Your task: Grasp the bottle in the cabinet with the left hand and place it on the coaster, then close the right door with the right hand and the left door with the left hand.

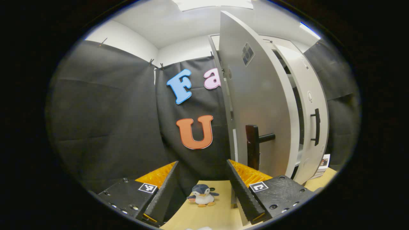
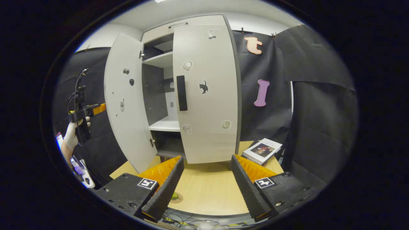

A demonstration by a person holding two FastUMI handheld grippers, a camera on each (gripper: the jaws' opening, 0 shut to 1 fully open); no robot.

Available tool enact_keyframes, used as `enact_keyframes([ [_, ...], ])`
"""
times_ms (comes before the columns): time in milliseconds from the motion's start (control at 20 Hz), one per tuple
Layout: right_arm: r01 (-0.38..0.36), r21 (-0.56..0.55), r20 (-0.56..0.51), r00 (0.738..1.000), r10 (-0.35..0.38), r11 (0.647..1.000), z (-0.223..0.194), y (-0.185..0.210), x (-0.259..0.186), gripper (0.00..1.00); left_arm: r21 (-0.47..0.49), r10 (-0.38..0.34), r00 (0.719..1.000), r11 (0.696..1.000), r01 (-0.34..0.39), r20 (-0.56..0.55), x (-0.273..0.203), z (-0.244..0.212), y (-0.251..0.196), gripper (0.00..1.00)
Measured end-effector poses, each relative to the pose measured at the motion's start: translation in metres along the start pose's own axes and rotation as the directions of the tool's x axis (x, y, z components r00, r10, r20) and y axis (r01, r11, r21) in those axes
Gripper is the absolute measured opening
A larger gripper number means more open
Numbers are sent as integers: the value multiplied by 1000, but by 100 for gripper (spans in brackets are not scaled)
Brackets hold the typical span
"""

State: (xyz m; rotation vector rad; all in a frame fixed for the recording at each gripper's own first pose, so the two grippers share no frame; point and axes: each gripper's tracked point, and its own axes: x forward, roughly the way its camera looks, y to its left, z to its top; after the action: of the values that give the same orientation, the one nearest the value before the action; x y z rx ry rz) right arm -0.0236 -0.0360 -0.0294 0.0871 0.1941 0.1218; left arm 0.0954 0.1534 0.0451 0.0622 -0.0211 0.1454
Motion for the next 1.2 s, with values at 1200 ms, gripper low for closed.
enact_keyframes([
  [1200, 41, -14, 20, 999, -40, 999, 10, -44, -27, 94, 5, -146, 989, 989, 146, -1, -12, 12, -109, 97],
])
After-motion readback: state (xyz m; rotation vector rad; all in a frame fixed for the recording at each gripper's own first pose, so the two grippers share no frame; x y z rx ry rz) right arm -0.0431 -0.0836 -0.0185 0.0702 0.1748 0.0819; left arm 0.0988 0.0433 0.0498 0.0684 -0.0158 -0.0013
